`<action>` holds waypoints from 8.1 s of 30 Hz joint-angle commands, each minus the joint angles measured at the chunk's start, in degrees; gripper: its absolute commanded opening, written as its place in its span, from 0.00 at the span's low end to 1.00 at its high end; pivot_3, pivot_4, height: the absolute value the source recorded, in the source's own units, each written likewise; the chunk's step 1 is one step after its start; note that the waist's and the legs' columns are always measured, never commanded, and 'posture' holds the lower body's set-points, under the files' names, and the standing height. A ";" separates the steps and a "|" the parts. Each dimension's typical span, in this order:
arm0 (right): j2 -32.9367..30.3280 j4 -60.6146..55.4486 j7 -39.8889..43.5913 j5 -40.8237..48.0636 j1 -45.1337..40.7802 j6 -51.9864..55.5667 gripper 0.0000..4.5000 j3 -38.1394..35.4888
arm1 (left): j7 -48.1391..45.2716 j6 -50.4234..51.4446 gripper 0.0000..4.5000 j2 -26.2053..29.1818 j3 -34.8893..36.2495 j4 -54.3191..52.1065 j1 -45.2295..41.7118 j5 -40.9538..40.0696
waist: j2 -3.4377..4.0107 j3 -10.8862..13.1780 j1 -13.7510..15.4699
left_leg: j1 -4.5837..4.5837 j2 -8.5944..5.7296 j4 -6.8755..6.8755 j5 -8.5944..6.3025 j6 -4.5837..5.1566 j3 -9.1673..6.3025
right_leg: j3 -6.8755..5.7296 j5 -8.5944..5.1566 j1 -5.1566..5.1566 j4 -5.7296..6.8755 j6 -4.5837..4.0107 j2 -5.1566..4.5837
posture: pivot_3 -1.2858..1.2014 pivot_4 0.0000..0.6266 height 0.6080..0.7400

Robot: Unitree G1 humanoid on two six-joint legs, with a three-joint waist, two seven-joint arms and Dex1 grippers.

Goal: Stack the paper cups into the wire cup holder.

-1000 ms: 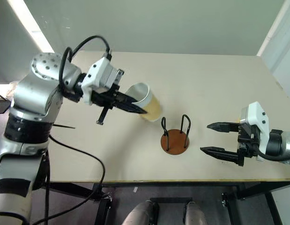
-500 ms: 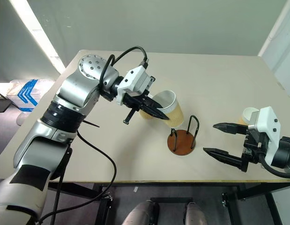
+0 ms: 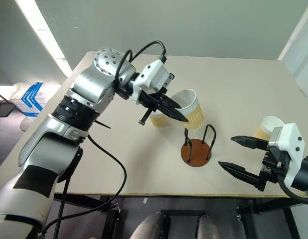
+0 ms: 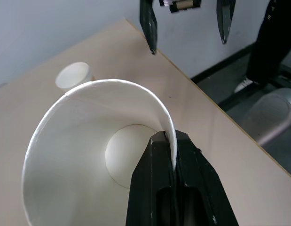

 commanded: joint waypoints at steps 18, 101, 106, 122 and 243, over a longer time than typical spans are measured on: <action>-1.44 6.08 -20.87 -1.46 -14.86 2.48 0.89 2.20 | 0.83 -17.32 0.28 -10.93 0.70 8.88 1.95 19.10 | 0.02 -0.01 0.19 | 0.11 -0.01 0.49 -0.34 0.64 0.03 | 0.04 0.24 0.24 0.05 0.22 0.00 | 0.52 0.24 1.00; -12.94 21.89 35.41 -41.93 -66.45 -11.14 0.00 47.25 | 3.95 14.84 1.00 10.70 25.44 -20.95 25.87 4.66 | 0.21 0.02 -0.79 | 0.19 0.25 -0.42 0.27 -0.07 -0.13 | -0.23 0.15 -0.24 0.10 -1.48 0.13 | 0.52 0.24 1.00; -9.71 22.47 36.10 -43.96 -70.02 -11.92 0.00 52.51 | 2.62 12.66 1.00 10.12 25.03 -19.48 25.41 5.31 | 0.21 0.02 -0.84 | 0.20 0.25 -0.39 0.30 0.07 -0.14 | -0.22 0.20 -0.26 0.18 -1.51 0.14 | 0.52 0.24 1.00; -6.81 20.93 35.86 -46.48 -66.33 -13.94 0.00 56.19 | 4.02 13.45 1.00 8.09 24.30 -19.44 24.47 5.96 | 0.21 0.02 -0.88 | 0.20 0.26 -0.41 0.59 -0.31 -0.14 | -0.25 0.21 -0.27 0.22 -1.49 0.13 | 0.52 0.24 1.00; -3.92 0.04 -3.85 7.34 -13.22 6.38 0.90 -5.97 | -2.27 -6.34 0.01 -0.33 -0.71 0.77 -2.09 2.79 | 0.15 0.00 -0.01 | 0.07 -0.01 0.01 0.32 0.45 0.07 | 0.03 0.36 -0.05 0.08 -0.41 -0.02 | 0.52 0.24 1.00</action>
